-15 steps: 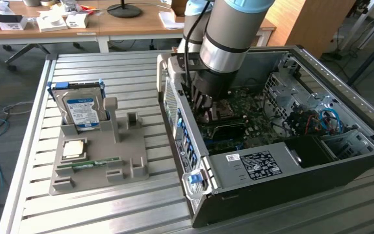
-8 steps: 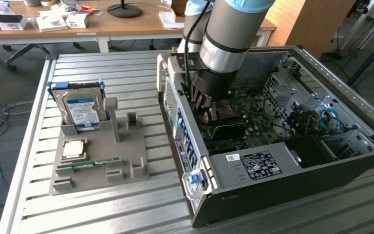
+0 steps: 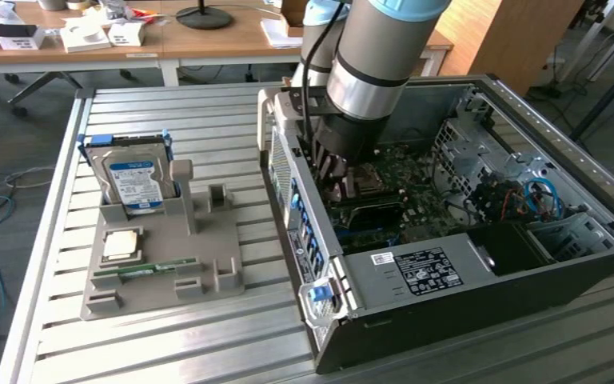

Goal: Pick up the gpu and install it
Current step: 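Press down on the gpu until it lock into place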

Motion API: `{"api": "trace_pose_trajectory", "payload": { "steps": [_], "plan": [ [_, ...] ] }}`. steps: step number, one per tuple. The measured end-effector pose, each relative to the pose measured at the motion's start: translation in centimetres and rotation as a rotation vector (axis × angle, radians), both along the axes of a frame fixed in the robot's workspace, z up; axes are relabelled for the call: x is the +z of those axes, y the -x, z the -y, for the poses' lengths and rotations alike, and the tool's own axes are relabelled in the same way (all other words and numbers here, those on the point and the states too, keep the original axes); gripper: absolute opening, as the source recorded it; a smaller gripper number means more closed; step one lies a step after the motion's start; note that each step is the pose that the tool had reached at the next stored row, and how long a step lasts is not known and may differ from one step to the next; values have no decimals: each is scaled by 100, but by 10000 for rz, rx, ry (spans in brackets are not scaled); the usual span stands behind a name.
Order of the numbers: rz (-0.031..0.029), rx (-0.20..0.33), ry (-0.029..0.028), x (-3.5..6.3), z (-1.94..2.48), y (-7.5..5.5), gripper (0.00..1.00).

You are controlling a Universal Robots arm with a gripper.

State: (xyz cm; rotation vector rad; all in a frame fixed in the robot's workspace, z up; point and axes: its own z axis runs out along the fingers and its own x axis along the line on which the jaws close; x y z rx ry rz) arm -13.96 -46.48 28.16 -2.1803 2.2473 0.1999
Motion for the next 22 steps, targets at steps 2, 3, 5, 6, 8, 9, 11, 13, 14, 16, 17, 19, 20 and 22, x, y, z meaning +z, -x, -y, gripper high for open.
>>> {"api": "trace_pose_trajectory", "payload": {
  "steps": [2,3,5,6,8,9,11,13,14,16,17,19,20,22],
  "plan": [
    [-19,1,-1,0,0,0,11],
    [-28,1,-1,0,0,0,11],
    [-39,2,-1,0,0,1,11],
    [-41,2,-1,0,0,1,11],
    [-42,1,-1,-1,0,2,11],
    [-42,1,-1,-1,0,2,11],
    [-42,1,-1,0,0,2,11],
    [-42,1,-1,-1,0,3,11],
    [-42,2,-1,-1,0,3,11],
    [-42,1,-2,-1,0,4,11],
    [-42,1,-1,-1,0,4,11],
    [-42,1,-1,0,0,4,11],
    [-41,0,-1,-1,0,6,11],
    [-39,3,-5,-1,1,18,11]
  ]
}}
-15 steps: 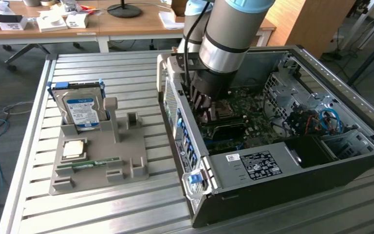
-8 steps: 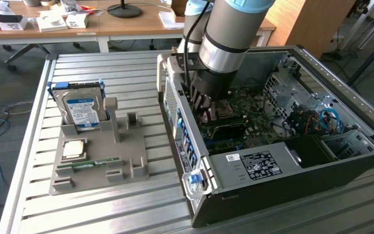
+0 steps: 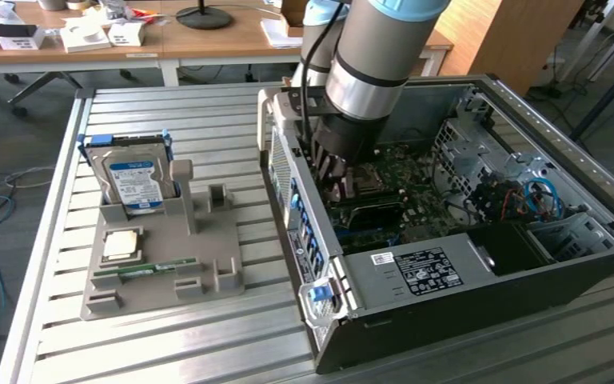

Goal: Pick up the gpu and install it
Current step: 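Press down on the gpu until it lock into place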

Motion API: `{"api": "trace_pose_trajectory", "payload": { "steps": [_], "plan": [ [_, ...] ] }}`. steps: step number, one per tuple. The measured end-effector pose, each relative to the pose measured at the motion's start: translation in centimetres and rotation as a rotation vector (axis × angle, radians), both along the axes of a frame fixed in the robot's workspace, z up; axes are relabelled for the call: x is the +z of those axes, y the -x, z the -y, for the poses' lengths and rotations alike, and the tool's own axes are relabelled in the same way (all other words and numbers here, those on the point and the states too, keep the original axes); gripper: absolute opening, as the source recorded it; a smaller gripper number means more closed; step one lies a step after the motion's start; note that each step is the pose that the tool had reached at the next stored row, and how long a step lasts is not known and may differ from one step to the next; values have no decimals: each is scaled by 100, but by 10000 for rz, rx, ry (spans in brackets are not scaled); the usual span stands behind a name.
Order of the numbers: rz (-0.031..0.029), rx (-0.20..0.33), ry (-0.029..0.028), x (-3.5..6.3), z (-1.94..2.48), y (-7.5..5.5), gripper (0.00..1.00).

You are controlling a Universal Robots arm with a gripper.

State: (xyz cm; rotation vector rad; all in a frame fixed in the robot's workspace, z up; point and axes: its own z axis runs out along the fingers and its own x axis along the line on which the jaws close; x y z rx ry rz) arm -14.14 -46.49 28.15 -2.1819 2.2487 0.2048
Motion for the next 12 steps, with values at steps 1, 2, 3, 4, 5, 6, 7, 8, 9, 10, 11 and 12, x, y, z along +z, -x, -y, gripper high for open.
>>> {"api": "trace_pose_trajectory", "payload": {
  "steps": [1,2,3,4,5,6,7,8,9,10,11,12],
  "plan": [
    [-2,1,-1,0,0,1,11],
    [-3,1,-2,0,0,1,11],
    [-2,0,-2,0,-1,1,11],
    [-2,-2,-2,0,-1,2,11],
    [-2,-2,-2,0,-1,3,11],
    [-2,-2,-1,0,-1,3,11],
    [-2,-2,-1,1,-1,4,11],
    [-1,-1,-2,0,-1,6,11],
    [-3,-1,-1,0,-1,6,11],
    [-3,-1,-1,0,-1,7,11],
    [-3,-2,-1,0,-1,7,11],
    [-3,-2,-1,0,-1,7,11]
  ]
}}
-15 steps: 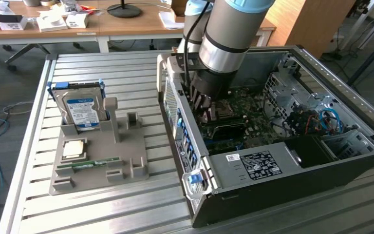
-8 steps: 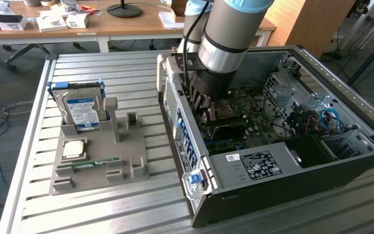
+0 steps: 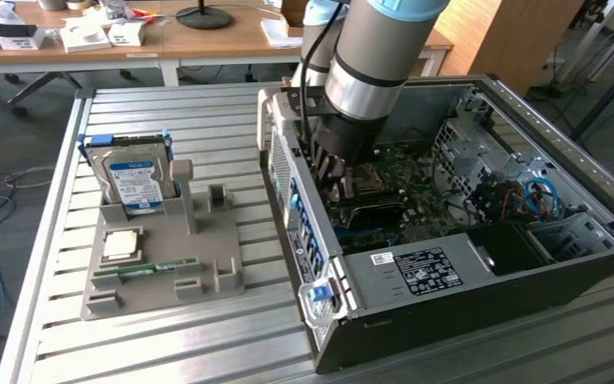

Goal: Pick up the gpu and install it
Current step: 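Press down on the gpu until it lock into place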

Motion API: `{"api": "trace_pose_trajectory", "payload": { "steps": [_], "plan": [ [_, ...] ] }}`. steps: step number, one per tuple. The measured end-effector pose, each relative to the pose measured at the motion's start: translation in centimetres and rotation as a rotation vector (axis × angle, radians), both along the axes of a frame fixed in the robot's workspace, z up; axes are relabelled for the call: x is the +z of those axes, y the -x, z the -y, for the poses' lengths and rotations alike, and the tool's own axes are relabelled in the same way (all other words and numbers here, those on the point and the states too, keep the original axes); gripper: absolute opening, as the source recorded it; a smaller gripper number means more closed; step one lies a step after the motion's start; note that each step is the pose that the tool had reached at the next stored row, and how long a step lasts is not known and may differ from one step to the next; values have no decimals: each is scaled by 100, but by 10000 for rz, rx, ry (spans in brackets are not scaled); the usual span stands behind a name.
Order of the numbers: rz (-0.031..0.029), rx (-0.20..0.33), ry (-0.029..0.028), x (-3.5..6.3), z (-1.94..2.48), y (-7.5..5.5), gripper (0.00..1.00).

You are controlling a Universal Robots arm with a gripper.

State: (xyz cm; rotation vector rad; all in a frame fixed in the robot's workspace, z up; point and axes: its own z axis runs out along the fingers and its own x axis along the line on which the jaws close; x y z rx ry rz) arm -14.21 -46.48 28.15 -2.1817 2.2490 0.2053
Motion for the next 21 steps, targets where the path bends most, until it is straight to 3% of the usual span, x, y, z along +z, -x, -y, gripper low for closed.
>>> {"api": "trace_pose_trajectory", "payload": {
  "steps": [21],
  "plan": [
    [-1,-2,1,1,0,-42,11]
  ]
}}
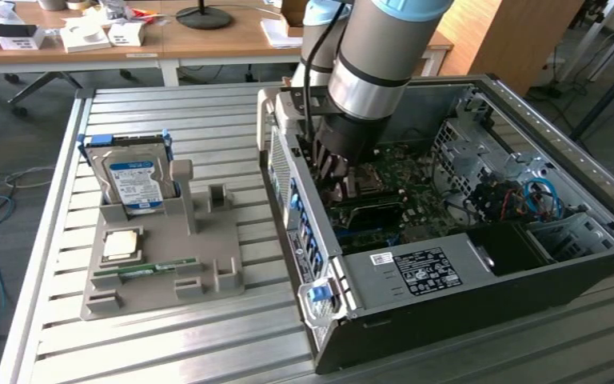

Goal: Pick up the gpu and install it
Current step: 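Press down on the gpu until it lock into place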

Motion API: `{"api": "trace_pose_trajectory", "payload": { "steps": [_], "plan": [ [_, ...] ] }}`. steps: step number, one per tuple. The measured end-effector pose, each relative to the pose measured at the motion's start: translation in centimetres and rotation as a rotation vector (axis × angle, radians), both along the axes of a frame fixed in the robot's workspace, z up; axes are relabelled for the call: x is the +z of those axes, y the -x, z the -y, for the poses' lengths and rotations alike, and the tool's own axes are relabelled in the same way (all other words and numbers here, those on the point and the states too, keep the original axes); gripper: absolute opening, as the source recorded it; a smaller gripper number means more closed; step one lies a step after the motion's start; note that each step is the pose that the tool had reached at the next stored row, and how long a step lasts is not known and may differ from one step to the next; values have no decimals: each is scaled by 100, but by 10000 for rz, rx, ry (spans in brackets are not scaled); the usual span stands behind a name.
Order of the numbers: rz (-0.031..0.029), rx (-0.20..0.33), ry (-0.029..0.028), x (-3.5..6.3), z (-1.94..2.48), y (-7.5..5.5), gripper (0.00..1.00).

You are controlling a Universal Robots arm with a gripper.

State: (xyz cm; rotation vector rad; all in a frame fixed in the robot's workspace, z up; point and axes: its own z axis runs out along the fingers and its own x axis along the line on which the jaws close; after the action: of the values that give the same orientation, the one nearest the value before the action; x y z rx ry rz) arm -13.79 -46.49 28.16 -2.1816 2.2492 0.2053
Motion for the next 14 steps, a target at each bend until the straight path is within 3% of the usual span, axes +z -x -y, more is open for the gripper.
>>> {"api": "trace_pose_trajectory", "payload": {
  "steps": [5,9,14],
  "plan": [
    [15,1,-1,1,-1,7,11],
    [83,8,-25,1,0,58,11],
    [83,2,-29,1,0,65,11]
  ]
}}
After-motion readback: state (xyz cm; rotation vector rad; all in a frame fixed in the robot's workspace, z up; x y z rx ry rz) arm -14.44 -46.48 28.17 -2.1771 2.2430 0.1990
